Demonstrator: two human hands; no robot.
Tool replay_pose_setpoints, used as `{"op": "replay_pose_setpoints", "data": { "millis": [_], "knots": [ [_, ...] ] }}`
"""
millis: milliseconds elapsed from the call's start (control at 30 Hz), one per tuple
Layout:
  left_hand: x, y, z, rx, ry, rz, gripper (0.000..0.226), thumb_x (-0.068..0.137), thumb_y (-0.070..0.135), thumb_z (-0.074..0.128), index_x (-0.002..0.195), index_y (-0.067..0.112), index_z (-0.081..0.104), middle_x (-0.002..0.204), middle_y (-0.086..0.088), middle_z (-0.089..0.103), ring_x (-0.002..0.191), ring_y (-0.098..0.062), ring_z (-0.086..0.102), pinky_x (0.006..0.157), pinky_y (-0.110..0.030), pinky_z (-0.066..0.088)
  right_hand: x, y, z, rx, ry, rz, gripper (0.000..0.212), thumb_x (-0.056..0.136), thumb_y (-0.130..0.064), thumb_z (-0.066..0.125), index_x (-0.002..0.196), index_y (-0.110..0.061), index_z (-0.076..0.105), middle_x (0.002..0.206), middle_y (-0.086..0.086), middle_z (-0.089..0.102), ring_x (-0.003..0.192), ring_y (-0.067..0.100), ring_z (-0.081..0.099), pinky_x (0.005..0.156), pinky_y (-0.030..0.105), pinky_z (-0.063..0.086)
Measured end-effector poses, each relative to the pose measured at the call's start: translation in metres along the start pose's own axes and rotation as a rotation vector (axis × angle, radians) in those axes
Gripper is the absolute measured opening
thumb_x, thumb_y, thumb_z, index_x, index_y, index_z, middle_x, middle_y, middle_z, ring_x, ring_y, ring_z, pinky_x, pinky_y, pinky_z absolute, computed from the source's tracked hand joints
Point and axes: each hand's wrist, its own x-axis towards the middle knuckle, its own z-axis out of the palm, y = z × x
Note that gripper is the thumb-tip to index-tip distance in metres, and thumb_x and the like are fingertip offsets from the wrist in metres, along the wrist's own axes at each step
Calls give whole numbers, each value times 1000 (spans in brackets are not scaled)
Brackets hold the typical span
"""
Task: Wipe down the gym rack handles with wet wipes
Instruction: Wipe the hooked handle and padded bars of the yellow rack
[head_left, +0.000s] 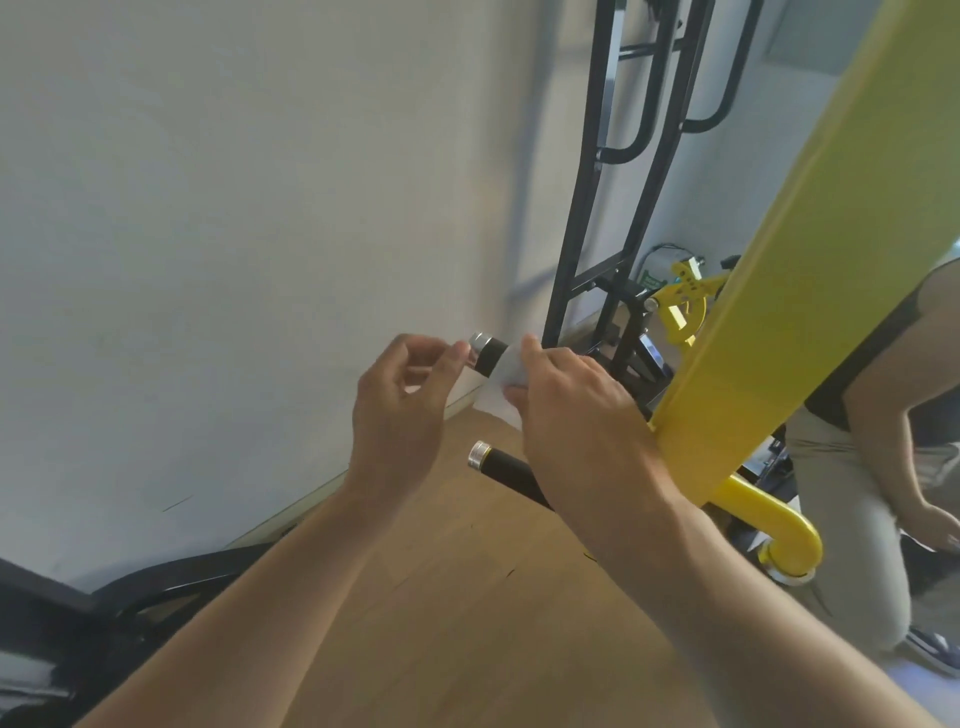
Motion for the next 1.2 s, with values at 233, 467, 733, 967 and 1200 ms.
{"op": "replay_pose_setpoints", "data": {
  "millis": [233, 467, 733, 967, 1200],
  "knots": [
    [20, 1, 2, -25, -225, 34, 19, 101, 34, 58, 108, 30, 75, 104, 16, 76, 101, -1, 69, 88, -21, 51, 23, -14, -11, -44, -62, -4, 36, 100, -31, 57, 128, -9, 54, 117, 7, 69, 101, 25, 69, 93, 34, 49],
    [19, 2, 11, -51, -225, 43, 16, 100, 32, 60, 107, 28, 73, 97, 17, 76, 95, 10, 67, 82, -3, 45, -12, -9, -31, -450, -193, 57, 31, 101, -22, 51, 125, -5, 44, 102, 9, 61, 83, 23, 58, 75, 34, 54],
    [22, 0, 5, 52, -251, 87, 16, 101, 38, 56, 109, 32, 68, 101, 18, 74, 97, 5, 67, 85, -15, 49, 6, -10, -8, -251, -112, 38, 46, 97, -20, 59, 138, -3, 47, 110, 11, 67, 98, 28, 68, 81, 36, 54],
    [23, 0, 4, 58, -268, 43, 19, 101, 38, 56, 112, 29, 69, 103, 17, 73, 99, 7, 65, 89, -14, 47, -16, -13, -39, -476, -247, 23, 33, 100, -18, 52, 126, -2, 42, 96, 9, 53, 96, 27, 66, 83, 36, 54],
    [23, 5, 1, 106, -285, 28, 23, 100, 44, 55, 111, 28, 68, 105, 15, 74, 102, -1, 66, 85, -23, 50, 26, -14, -17, -162, -126, 73, 24, 101, -18, 53, 124, -12, 50, 112, 5, 67, 96, 24, 69, 83, 35, 57]
  ]
}}
